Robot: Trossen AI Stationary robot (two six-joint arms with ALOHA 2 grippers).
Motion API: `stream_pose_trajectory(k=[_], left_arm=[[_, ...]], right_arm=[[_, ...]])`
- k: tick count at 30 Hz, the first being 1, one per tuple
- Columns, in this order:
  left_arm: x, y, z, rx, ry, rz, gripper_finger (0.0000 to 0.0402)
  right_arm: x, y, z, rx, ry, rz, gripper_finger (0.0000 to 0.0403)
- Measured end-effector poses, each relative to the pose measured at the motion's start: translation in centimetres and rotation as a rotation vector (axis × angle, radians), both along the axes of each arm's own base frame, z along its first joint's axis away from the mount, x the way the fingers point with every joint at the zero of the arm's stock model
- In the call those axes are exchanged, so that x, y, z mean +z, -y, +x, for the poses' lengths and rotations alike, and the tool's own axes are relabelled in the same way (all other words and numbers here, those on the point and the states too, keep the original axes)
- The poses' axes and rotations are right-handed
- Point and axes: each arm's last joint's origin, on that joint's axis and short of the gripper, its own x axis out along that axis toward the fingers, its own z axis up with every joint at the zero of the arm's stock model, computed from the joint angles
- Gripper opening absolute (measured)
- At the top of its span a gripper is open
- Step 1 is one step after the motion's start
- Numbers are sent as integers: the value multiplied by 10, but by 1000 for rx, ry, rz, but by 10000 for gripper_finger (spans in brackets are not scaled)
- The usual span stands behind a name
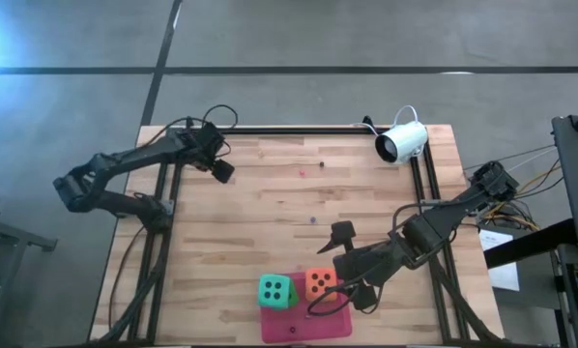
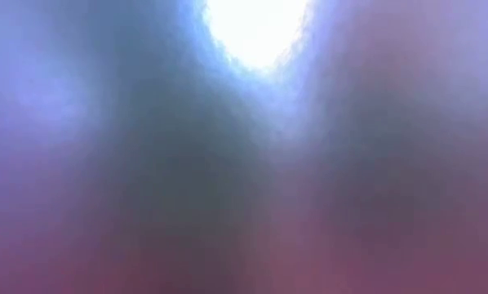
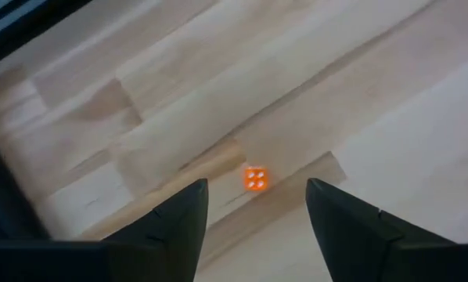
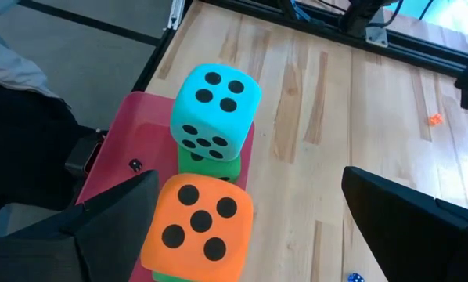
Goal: Pick & Place Dice
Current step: Put the small orange dice into the pink bin
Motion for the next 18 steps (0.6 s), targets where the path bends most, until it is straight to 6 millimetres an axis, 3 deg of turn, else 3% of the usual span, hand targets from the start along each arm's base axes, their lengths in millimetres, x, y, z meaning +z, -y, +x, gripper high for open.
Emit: stream_pose_trajectory(k=[18], left_arm=[[-44, -12, 16, -130, -118, -119, 227]], right_arm=[[0, 0, 0, -2, 1, 3, 400]])
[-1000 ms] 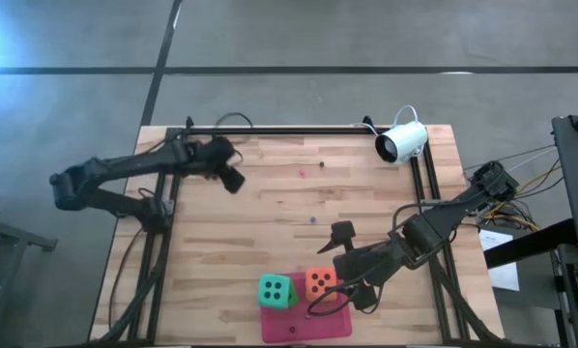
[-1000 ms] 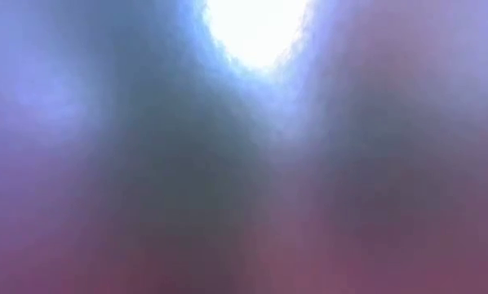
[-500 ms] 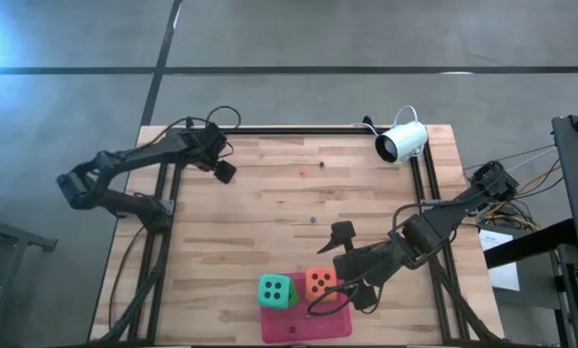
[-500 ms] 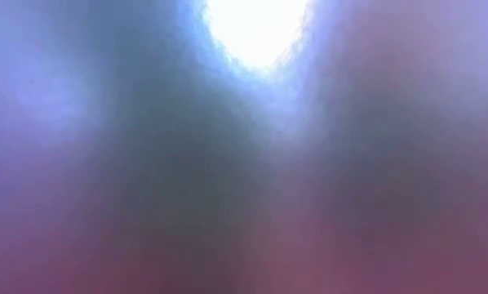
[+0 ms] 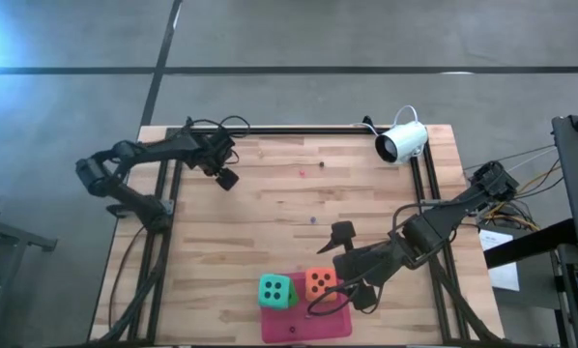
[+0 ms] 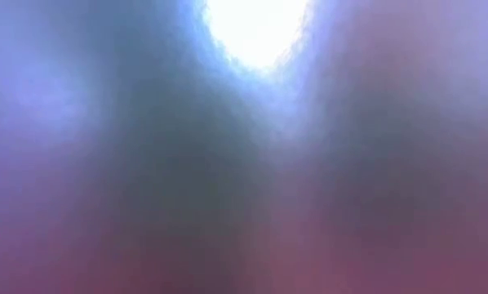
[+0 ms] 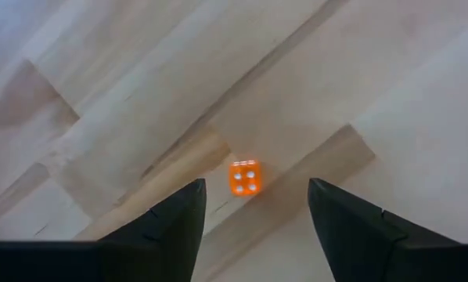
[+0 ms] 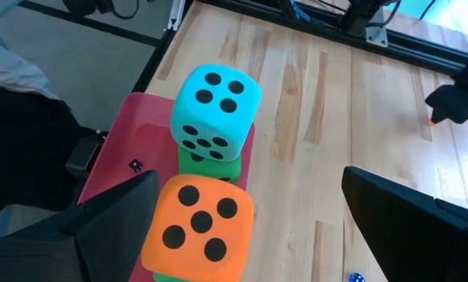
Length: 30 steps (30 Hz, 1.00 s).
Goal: Pick & Place Dice
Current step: Put the small orange dice into the pink bin
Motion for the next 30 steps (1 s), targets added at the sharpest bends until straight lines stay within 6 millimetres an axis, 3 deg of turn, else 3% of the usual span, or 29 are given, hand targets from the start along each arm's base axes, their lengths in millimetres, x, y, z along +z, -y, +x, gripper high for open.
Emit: stream_pose_trajectory(k=[23, 30], left_arm=[[-19, -11, 2, 38, -33, -19, 174], [-19, -11, 2, 45, -23, -29, 92]], right_arm=[[0, 0, 0, -11, -2, 13, 400], [0, 0, 0, -12, -2, 15, 400]])
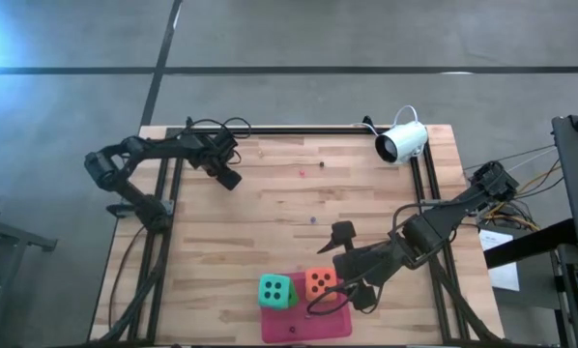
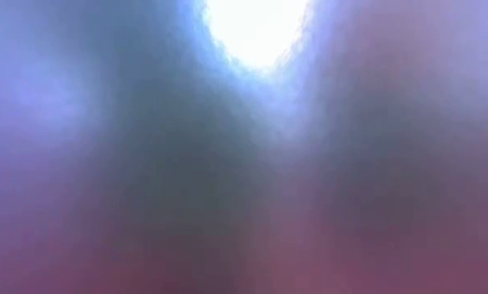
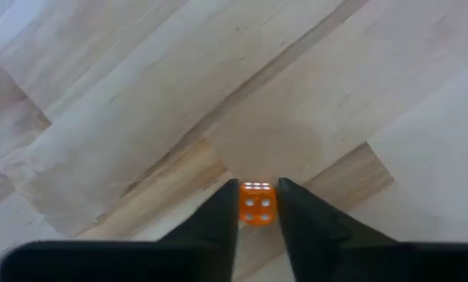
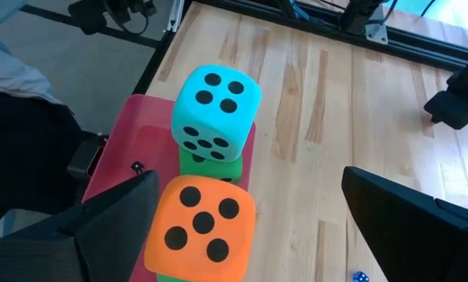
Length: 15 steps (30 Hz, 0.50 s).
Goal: Pick & Place Dice
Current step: Put the small orange dice into the pink bin
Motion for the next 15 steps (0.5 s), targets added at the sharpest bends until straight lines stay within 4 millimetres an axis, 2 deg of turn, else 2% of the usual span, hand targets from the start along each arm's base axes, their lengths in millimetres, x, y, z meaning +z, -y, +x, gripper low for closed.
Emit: stream_pose_trajectory(k=[4, 11, 15], left_arm=[[0, 0, 0, 20, 2, -2, 45], [2, 1, 0, 29, 1, 7, 45], [16, 5, 0, 27, 22, 43, 45]], right_arm=[[0, 0, 0, 0, 0, 0, 400], [0, 0, 0, 0, 0, 0, 400], [0, 0, 0, -1, -1, 1, 400]])
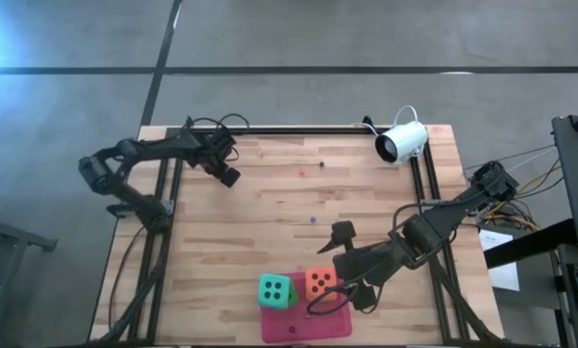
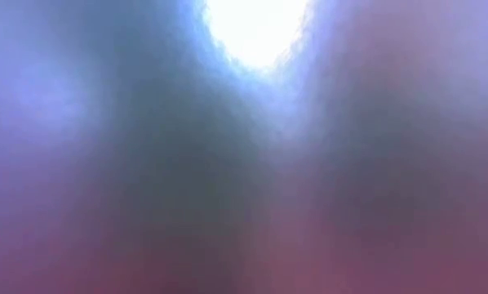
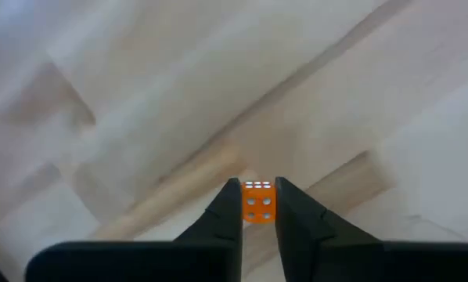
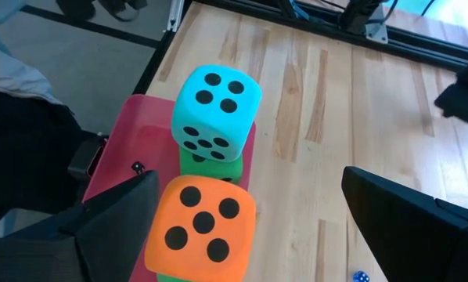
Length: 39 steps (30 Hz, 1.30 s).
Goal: Pick & Place Dice
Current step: Put the small orange dice into the pink bin
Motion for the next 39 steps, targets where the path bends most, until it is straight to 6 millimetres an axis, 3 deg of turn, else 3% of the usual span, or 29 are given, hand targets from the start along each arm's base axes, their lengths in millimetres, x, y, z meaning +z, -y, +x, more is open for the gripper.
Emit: stream_pose_trajectory(k=[8, 19, 28, 33, 39], left_arm=[[53, 33, 5, -87, 180, 118, 45], [114, 115, 10, -317, 513, 178, 45], [147, 193, 29, -634, 824, 150, 45], [161, 234, 30, -830, 1015, 128, 45], [158, 260, 36, -928, 1064, 99, 45]], right_arm=[[0, 0, 0, -3, -1, 3, 400], [0, 0, 0, -4, -1, 5, 400], [0, 0, 0, -4, 0, 5, 400], [0, 0, 0, -4, 0, 5, 400], [0, 0, 0, -3, 1, 3, 400]])
